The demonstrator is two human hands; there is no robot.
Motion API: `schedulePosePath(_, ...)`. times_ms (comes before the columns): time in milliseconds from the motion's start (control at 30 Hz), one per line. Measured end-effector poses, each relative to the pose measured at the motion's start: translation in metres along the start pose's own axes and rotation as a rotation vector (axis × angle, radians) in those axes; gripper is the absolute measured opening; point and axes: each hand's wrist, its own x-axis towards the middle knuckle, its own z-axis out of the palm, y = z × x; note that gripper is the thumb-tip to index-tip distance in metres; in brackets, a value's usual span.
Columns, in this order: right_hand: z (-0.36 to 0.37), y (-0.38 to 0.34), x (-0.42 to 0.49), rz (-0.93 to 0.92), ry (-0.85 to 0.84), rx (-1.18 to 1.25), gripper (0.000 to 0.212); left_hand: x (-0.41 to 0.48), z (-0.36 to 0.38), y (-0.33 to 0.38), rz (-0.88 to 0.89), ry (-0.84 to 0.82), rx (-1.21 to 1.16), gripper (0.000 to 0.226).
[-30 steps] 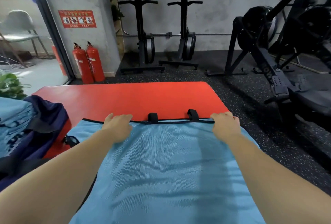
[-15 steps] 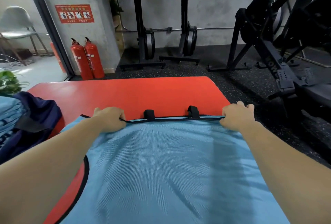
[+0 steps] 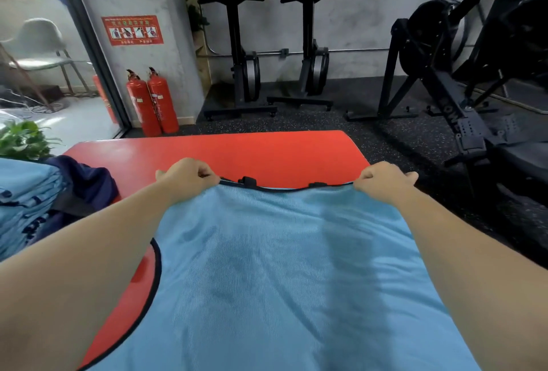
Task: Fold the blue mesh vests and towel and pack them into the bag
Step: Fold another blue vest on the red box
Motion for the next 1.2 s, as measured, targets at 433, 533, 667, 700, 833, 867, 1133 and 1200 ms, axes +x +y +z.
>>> schedulePosePath(433,0.016,0.061,-0.188,0.008,-0.002,-0.197,0.024,-0.214,0.044,-0.007,0.082,0.004,0.333,0.026)
schedulePosePath(533,0.004,0.067,-0.204,-0.023,0.062,-0.198,0.024,-0.228,0.036,-0.001,0.073,0.056,0.328,0.027)
schedulePosePath(667,-0.026,0.077,-0.225,-0.067,0.215,-0.079,0.032,-0.249,0.002,0.014,0.135,0.103,0.304,0.027)
schedulePosePath(700,-0.027,0.081,-0.232,-0.064,0.242,-0.060,0.033,-0.256,-0.002,0.016,0.155,0.077,0.319,0.027)
schedulePosePath(833,-0.003,0.095,-0.268,-0.001,-0.057,-0.350,0.035,-0.299,0.026,0.008,0.122,-0.216,0.396,0.031)
schedulePosePath(867,0.002,0.098,-0.275,0.005,-0.085,-0.372,0.033,-0.308,0.032,0.005,0.097,-0.253,0.385,0.032)
schedulePosePath(1133,-0.012,0.095,-0.303,-0.083,0.069,-0.478,0.028,-0.325,0.008,0.012,0.114,-0.214,0.473,0.026)
schedulePosePath(1200,-0.006,0.095,-0.316,-0.107,-0.015,-0.501,0.022,-0.334,0.010,0.013,0.110,-0.290,0.545,0.025)
